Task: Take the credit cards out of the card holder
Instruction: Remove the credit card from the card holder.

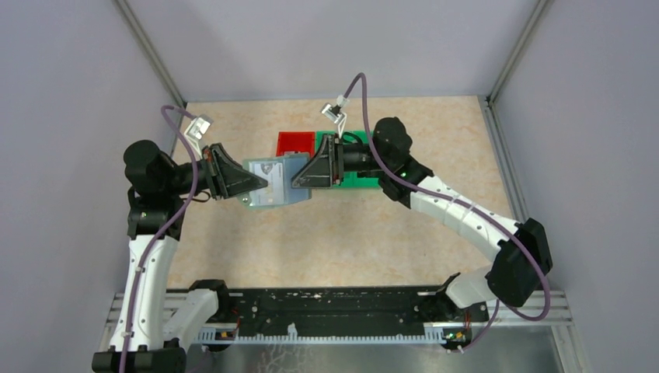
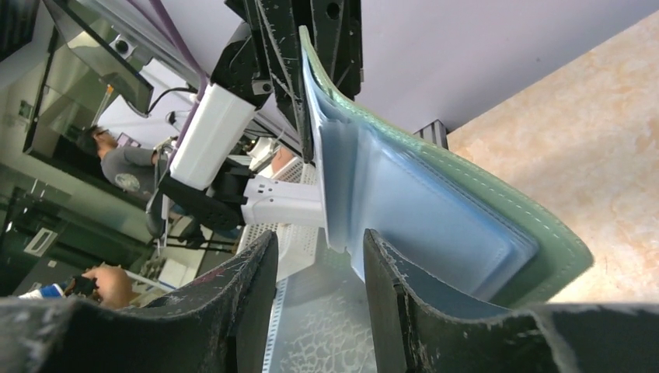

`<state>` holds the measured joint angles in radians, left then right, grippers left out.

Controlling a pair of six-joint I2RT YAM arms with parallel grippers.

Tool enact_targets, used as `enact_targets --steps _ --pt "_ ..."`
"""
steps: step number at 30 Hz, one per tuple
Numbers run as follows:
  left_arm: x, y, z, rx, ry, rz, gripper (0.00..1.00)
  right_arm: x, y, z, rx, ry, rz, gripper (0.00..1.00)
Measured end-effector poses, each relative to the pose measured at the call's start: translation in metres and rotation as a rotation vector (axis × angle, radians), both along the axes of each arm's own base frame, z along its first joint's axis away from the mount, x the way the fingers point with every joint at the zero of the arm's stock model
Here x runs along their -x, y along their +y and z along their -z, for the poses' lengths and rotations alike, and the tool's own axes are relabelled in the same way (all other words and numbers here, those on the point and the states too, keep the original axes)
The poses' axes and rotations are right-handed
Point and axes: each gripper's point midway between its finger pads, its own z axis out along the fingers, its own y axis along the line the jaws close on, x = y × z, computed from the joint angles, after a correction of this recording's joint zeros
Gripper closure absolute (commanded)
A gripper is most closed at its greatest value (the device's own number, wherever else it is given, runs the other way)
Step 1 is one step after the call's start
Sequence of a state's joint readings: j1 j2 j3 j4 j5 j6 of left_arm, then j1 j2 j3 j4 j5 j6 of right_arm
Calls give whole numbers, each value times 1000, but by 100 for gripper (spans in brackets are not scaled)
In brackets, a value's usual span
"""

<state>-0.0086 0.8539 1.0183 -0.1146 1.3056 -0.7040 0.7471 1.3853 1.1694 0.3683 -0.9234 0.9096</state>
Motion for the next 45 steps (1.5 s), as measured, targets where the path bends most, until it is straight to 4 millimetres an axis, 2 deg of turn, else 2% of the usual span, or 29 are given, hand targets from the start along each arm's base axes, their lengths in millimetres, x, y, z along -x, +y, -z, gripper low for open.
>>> enact_targets --steps 6,15,20,22,25,30,34,37,39,45 --pt "0 0 -1 1 -1 0 100 5 8 -2 4 1 -30 62" --pt "-1 0 -1 1 0 -8 100 8 25 0 -9 41 -76 85" --pt "-4 1 2 -3 8 -17 100 5 30 -1 -54 88 -93 88" --pt "-5 1 5 -7 21 -20 100 4 32 2 -70 116 -103 92" --pt "-8 1 8 -11 44 -20 97 3 33 4 -87 149 -114 100" --pt "-7 1 4 -7 59 -10 90 1 32 4 -110 157 -105 100" --pt "-7 1 0 4 78 -8 74 0 32 3 -120 152 -85 100" --pt "-4 0 -6 15 64 -5 72 0 30 2 -122 145 -77 100" --pt "-2 0 -10 20 49 -2 75 1 29 1 -126 140 -72 100" --pt "0 0 -15 30 47 2 94 4 24 -4 -156 118 -60 100"
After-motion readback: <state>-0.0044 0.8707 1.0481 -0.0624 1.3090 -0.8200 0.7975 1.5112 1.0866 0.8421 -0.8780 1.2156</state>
